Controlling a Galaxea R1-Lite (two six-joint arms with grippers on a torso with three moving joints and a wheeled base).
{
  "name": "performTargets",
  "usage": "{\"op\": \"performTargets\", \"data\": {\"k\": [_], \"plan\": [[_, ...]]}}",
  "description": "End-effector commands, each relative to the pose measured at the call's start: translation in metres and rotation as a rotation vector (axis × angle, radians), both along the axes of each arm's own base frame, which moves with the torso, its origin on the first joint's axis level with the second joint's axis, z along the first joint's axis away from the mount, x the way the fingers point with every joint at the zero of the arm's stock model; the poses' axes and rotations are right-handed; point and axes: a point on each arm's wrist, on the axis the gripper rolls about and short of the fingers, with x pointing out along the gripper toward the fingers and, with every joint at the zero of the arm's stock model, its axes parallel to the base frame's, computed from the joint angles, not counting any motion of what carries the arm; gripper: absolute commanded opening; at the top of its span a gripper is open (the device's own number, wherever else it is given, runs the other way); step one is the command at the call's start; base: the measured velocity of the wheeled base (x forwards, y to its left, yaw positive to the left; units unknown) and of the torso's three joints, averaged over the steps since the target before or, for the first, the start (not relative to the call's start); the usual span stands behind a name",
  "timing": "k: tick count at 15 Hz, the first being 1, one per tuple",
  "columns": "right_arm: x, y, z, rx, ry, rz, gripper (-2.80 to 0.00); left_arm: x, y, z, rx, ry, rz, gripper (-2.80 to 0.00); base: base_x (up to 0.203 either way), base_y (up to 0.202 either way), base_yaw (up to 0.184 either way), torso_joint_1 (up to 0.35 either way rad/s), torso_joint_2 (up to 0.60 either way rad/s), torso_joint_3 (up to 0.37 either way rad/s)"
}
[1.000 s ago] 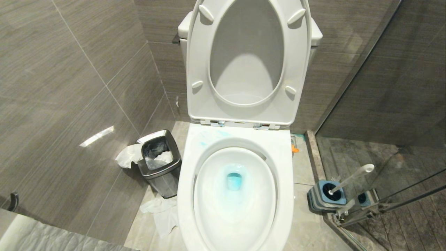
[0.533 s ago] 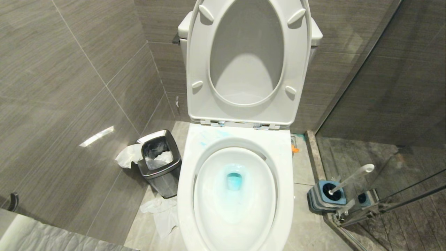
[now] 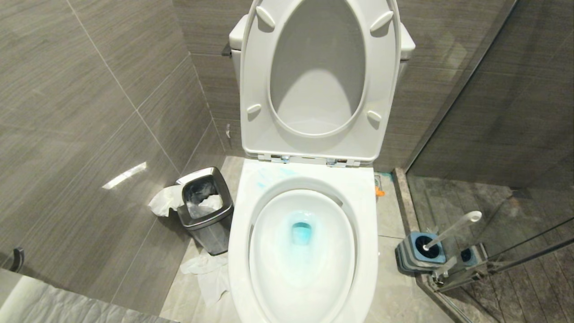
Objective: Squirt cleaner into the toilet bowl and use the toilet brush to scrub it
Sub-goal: Flush the toilet
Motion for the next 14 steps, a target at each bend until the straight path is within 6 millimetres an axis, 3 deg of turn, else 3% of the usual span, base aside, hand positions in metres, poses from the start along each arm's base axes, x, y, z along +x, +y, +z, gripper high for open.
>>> {"op": "performTargets", "data": {"k": [1, 12, 14], "plan": [[0.0, 0.0, 0.0, 0.009, 0.001, 0.0, -2.8, 0.0, 0.0, 0.0, 0.0, 0.003, 0.0, -2.8, 0.0, 0.0, 0.0, 0.0, 0.0, 0.0], [0.0, 0.0, 0.001, 0.041, 0.0, -0.008, -2.8, 0.0, 0.0, 0.0, 0.015, 0.0, -0.002, -2.8, 0.0, 0.0, 0.0, 0.0, 0.0, 0.0], [0.0, 0.0, 0.0, 0.041, 0.002, -0.008, -2.8, -0.003, 0.0, 0.01, 0.039, -0.035, -0.005, -2.8, 0.0, 0.0, 0.0, 0.0, 0.0, 0.0]]}}
